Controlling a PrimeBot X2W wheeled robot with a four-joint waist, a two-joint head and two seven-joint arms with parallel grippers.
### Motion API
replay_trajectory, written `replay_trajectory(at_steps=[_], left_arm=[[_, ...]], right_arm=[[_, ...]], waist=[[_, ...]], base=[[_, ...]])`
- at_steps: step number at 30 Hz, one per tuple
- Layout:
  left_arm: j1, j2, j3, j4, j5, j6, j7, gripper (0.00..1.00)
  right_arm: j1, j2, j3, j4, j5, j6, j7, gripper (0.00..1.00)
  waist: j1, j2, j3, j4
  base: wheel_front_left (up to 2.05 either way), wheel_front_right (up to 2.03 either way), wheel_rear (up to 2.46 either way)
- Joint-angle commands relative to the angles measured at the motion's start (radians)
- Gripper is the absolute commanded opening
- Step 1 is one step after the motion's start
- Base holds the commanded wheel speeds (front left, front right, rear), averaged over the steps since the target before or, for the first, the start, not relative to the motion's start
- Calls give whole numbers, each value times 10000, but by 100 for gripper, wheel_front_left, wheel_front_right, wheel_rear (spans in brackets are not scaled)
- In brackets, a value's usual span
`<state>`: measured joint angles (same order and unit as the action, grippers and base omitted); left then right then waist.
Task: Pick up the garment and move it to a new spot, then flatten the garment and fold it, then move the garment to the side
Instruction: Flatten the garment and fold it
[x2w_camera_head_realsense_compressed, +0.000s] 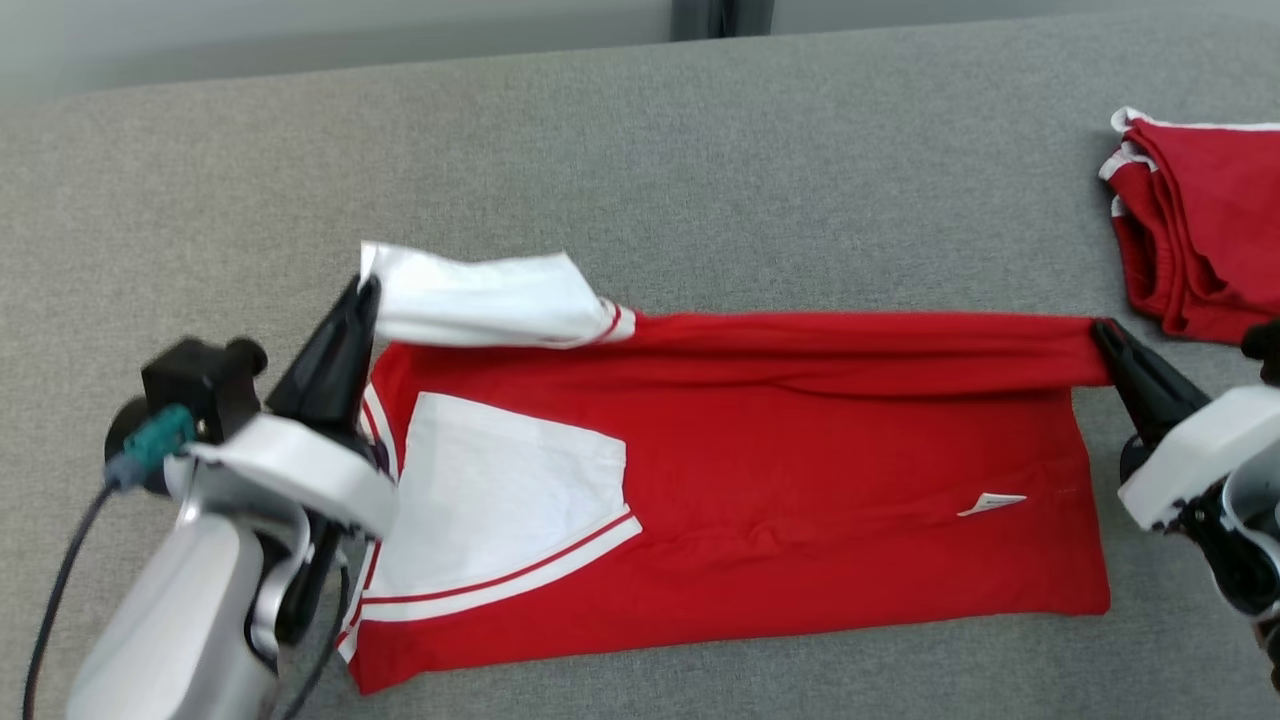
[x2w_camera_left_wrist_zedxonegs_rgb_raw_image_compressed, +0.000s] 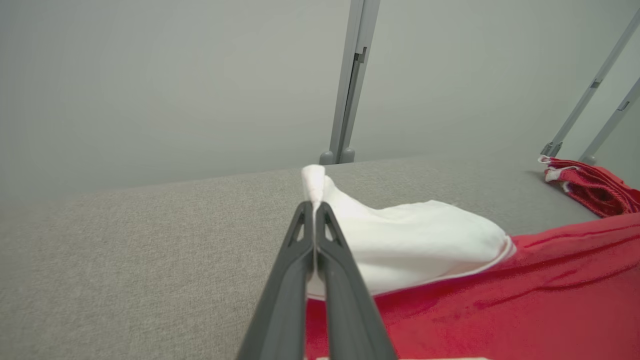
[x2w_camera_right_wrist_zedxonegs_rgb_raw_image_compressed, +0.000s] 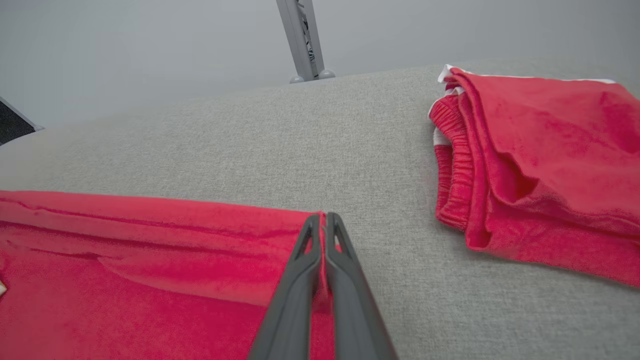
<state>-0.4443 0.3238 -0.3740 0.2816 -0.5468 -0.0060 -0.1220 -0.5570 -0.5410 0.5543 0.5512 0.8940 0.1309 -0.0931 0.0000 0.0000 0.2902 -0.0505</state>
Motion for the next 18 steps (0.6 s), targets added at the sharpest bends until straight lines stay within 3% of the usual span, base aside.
replay_trajectory(at_steps=[1, 12, 18], left_arm=[[607, 126, 55, -630, -75, 265, 60, 0], [3501, 106, 52, -3176, -419, 1446, 422, 0], [4237, -41, 8, -3299, -615, 1654, 337, 0]], right_arm=[[418, -82, -147, -217, 60, 1, -202, 0], [2048, 91, -911, -1138, -245, 2, -424, 0], [2840, 280, -1453, -1546, -553, 2, -400, 0]], waist=[[0, 0, -230, 15], [0, 0, -629, 120], [0, 0, -732, 238]], base=[[0, 0, 0], [0, 0, 0], [0, 0, 0]])
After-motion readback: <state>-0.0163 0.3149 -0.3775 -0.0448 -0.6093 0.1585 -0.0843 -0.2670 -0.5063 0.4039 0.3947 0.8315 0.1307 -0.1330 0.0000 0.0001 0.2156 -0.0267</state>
